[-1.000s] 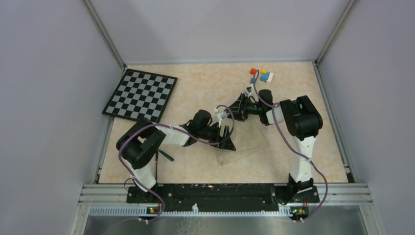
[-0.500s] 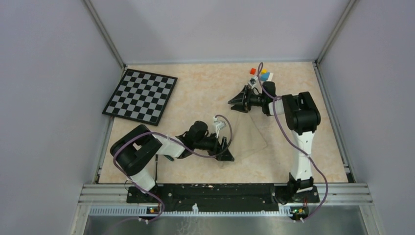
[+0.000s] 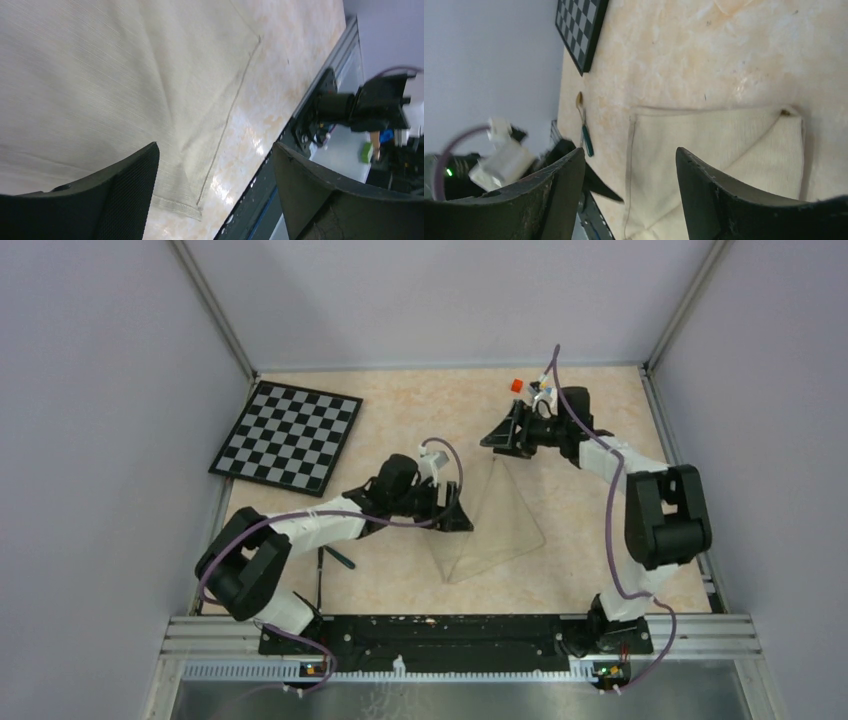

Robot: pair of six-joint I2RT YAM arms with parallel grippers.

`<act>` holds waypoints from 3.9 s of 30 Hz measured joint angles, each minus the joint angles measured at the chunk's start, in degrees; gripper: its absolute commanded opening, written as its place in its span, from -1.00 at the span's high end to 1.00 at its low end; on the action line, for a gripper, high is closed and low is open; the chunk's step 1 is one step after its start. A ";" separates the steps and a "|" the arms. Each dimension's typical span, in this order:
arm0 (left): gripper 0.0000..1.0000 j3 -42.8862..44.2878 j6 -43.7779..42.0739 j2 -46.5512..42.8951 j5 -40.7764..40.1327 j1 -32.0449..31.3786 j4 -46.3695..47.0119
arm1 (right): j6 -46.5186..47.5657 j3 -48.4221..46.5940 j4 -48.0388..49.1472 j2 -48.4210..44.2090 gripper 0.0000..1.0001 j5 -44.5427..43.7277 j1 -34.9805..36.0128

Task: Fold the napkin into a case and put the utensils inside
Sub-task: Smooth out the upper triangle-folded napkin at the center of the board, then pick up the upper triangle-folded napkin from the center of the board.

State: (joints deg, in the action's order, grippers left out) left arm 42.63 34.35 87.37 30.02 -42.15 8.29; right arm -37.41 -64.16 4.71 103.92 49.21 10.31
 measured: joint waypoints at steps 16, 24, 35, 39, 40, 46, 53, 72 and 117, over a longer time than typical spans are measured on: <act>0.12 12.72 -2.78 11.82 -11.13 10.69 -14.32 | 7.32 32.70 -11.19 -20.70 0.42 -16.63 0.00; 0.19 13.20 -3.93 13.33 -15.98 10.54 -16.04 | 1.60 42.42 -4.59 -31.08 0.24 -20.94 0.11; -0.70 13.31 -2.25 -8.04 -16.87 12.98 -26.38 | 8.66 28.30 -25.14 -40.59 -0.40 -39.93 22.71; -0.78 12.39 0.33 -21.73 -22.82 18.01 -30.27 | 8.72 18.71 -30.67 -34.18 0.08 -46.38 37.86; -0.80 11.58 1.05 -25.22 -25.09 19.30 -31.43 | 8.90 16.15 -31.74 -31.50 0.15 -47.65 40.57; -0.82 6.43 3.80 -43.34 -34.84 21.49 -37.38 | 8.44 2.93 -37.73 -15.39 0.08 -53.99 50.99; -0.85 5.20 4.90 -53.59 -40.48 21.49 -42.16 | 9.14 -4.42 -42.80 -5.25 0.43 -55.63 54.10; -0.87 4.68 4.85 -54.34 -40.85 21.49 -45.20 | 9.68 -9.53 -46.10 5.05 0.16 -57.18 55.30; 0.35 -9.77 44.41 7.80 -4.90 17.68 10.93 | 13.90 16.90 -18.93 -19.67 1.00 -50.80 49.51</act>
State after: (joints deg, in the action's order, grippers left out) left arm 32.86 78.76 95.18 25.12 -24.47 19.22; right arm -23.51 -47.27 -14.22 84.25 -1.58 59.81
